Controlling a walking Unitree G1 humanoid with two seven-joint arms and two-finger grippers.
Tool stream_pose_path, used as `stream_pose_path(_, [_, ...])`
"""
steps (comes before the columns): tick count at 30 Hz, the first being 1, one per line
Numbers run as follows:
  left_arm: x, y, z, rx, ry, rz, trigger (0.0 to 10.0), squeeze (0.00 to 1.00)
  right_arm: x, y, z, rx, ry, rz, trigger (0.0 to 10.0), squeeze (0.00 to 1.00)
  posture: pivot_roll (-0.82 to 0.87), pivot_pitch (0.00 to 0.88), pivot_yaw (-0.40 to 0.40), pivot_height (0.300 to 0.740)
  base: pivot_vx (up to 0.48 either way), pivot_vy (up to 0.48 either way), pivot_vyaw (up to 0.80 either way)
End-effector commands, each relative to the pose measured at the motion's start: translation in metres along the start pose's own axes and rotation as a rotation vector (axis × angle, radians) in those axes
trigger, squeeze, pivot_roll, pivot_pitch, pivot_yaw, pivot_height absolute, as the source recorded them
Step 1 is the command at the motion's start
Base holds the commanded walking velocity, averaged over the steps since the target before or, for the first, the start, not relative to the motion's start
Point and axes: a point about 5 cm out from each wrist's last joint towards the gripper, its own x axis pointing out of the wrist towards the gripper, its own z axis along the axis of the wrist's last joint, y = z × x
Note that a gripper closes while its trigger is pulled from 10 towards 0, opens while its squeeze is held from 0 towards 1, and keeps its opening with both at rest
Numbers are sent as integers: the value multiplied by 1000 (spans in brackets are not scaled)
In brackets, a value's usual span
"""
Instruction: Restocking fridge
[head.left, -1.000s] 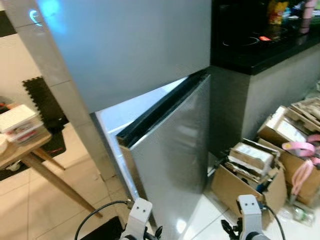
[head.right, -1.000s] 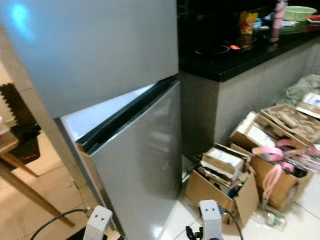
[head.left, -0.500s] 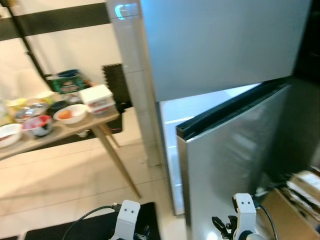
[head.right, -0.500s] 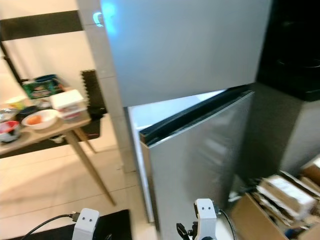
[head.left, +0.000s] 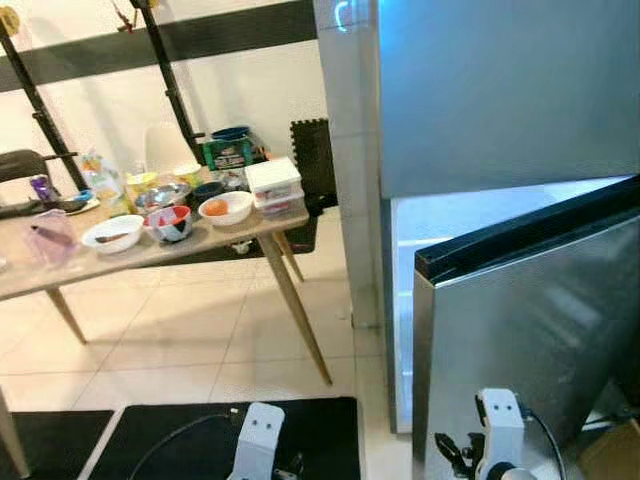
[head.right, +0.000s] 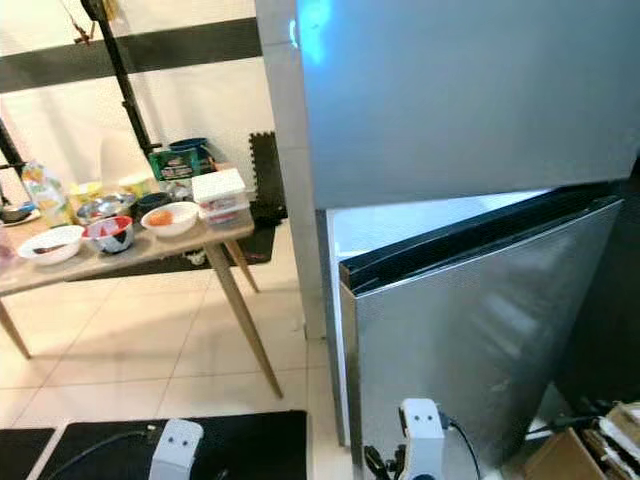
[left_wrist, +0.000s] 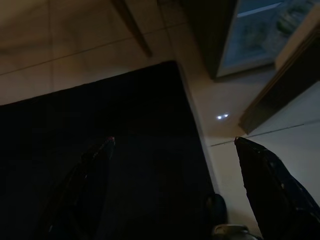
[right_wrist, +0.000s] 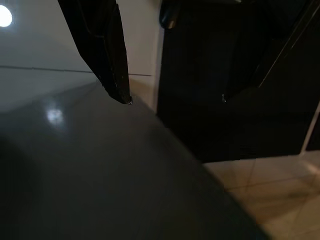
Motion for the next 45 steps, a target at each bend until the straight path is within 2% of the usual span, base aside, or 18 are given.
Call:
stream_pose_path(1, [-1,-1,-2,-22,12,4,10000,0,1,5,0,13,0,20,10000,0,16,49,86,707,0,240,0])
stream_pose_path(6, [1,-5,-1,-13,8,-20,10000,0,1,5,1,8,-6,23,10000,0,9,55,90,707,0,384,0])
stream_pose_path(13, [5,-12,10,72,-11,-74,10000,0,1,5,0,8,-9,16,10000,0,-4,65,103,707,0,0,0])
stream_pose_path(17, [7,-31,18,232,-12,-288,10000,0,0,7,-3,13,-9,21,10000,0,-10,66,112,707,0,0,0])
stream_pose_path(18, [7,-31,18,232,-12,-288,10000,0,0,7,-3,13,-9,21,10000,0,-10,66,112,707,0,0,0])
stream_pose_path(21, [11,-38,24,402,-1,-395,10000,0,-1,6,-4,13,-7,19,10000,0,-7,65,112,707,0,0,0])
stream_pose_path(24, [20,-43,40,479,-9,-431,10000,0,-1,3,-1,15,-13,8,10000,0,-1,73,109,707,0,0,0])
stream_pose_path(25, [27,-43,51,524,-10,-450,10000,0,0,2,2,13,-16,5,10000,0,-1,84,109,707,0,0,0])
stream_pose_path(30, [35,-35,70,581,-23,-423,10000,0,1,1,7,1,-26,-2,10000,0,-1,94,110,707,0,0,0])
stream_pose_path(32, [35,-35,70,581,-23,-423,10000,0,1,1,7,1,-26,-2,10000,0,-1,94,110,707,0,0,0])
stream_pose_path(35, [44,-11,102,636,-41,-346,10000,0,2,0,14,-6,-62,-37,10000,0,10,121,108,707,0,0,0])
stream_pose_path(38, [46,-5,114,669,-46,-353,10000,0,2,1,15,-8,-69,-35,10000,0,11,130,112,707,0,0,0])
stream_pose_path(42, [43,-23,127,728,-97,-523,10000,0,1,1,13,-6,-77,-43,10000,0,13,134,119,707,0,0,0])
stream_pose_path(45, [37,-47,125,761,-115,-732,10000,0,0,0,12,1,-77,-45,10000,0,15,135,125,707,0,0,0])
